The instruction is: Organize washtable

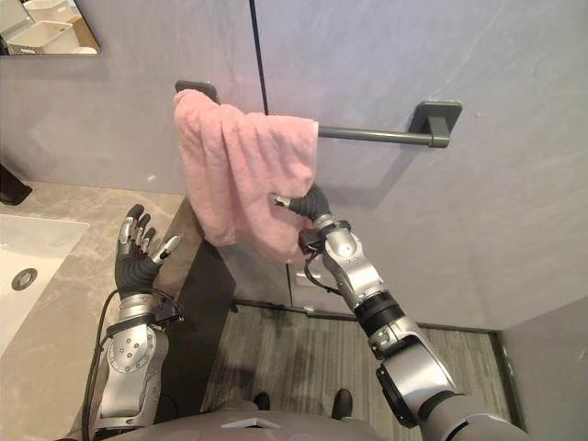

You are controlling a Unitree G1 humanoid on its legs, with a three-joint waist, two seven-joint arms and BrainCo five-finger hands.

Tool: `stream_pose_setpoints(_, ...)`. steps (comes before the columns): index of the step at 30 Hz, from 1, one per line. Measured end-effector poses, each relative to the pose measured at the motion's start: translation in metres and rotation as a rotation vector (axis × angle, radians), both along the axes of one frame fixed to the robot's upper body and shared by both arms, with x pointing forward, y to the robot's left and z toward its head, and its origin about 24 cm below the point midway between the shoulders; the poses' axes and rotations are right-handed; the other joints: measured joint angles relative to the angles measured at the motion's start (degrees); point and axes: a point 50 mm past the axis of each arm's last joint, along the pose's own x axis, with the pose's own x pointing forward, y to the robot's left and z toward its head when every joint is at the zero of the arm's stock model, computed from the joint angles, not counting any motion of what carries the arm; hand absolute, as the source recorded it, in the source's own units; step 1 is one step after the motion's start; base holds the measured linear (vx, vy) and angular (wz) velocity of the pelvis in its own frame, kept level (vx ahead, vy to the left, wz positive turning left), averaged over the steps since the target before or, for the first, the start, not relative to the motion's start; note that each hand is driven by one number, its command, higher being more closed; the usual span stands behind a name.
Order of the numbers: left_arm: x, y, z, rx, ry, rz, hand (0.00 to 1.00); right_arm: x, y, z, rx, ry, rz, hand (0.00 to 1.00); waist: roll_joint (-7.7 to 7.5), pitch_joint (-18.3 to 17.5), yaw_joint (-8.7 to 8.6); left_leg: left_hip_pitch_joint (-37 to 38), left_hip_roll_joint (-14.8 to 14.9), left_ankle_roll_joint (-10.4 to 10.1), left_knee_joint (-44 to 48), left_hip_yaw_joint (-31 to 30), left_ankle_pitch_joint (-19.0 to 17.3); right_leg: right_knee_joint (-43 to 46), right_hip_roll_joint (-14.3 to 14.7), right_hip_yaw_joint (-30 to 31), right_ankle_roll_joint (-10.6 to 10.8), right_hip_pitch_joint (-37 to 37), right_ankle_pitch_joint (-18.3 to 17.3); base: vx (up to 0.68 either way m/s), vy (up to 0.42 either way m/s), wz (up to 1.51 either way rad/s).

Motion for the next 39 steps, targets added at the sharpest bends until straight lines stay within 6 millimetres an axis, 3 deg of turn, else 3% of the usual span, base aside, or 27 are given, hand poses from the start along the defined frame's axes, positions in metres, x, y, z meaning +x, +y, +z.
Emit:
stream_pose_setpoints(4, 0.002, 0.001, -0.005, -0.002, 0.026, 0.004, 0.00, -0.012, -0.011, -0.005, 0.047, -0.003, -0.029, 1.00, 0.01, 0.00, -0.33, 0.17, 0.03, 0.00, 0.40, 0.67, -0.40, 0.00, 0.01, 0.67, 0.07, 0.03, 0.09, 0.00, 0.017, -0.10)
stream_pose_setpoints(6, 0.003, 0.006, -0.007, -0.002, 0.038, 0.026, 0.00, -0.018, -0.016, -0.013, 0.057, 0.018, -0.043, 1.00, -0.02, 0.03, -1.27, 1.14, 0.06, -0.02, -0.59, 1.50, -0.45, 0.00, -0.21, 1.21, 0.07, 0.14, 0.09, 0.01, 0.038, -0.16)
stream_pose_setpoints(14, 0.006, 0.015, -0.004, 0.004, 0.029, 0.061, 0.00, -0.039, -0.045, -0.016, 0.124, -0.004, -0.120, 1.00, 0.05, 0.08, -2.87, 3.17, 0.08, 0.05, -1.92, 4.55, -0.64, 0.00, -0.02, 3.84, 0.22, 0.04, 0.15, 0.03, 0.013, -0.20)
stream_pose_setpoints(33, 0.049, -0.020, -0.012, 0.019, 0.085, -0.090, 0.00, -0.050, -0.046, -0.015, 0.144, -0.020, -0.119, 1.00, 0.24, 0.19, -4.89, 3.81, 0.24, 0.13, -0.73, 7.48, -1.92, -0.03, 0.52, 7.34, 0.36, -0.43, 0.59, 0.01, -0.004, -0.09)
stream_pose_setpoints(34, 0.049, -0.021, -0.012, 0.021, 0.085, -0.093, 1.00, -0.049, -0.046, -0.015, 0.144, -0.021, -0.116, 1.00, 0.29, 0.22, -4.88, 3.83, 0.24, 0.13, -0.67, 7.61, -1.92, -0.04, 0.52, 7.52, 0.35, -0.59, 0.70, 0.00, -0.003, -0.08)
stream_pose_setpoints(39, 0.058, -0.022, -0.011, 0.024, 0.083, -0.082, 1.00, -0.048, -0.042, -0.013, 0.145, -0.026, -0.110, 1.00, 0.33, 0.20, -4.65, 3.12, 0.15, 0.12, 0.25, 8.33, -1.91, -0.05, 0.46, 8.51, 0.26, -1.49, 1.63, -0.04, 0.005, -0.09)
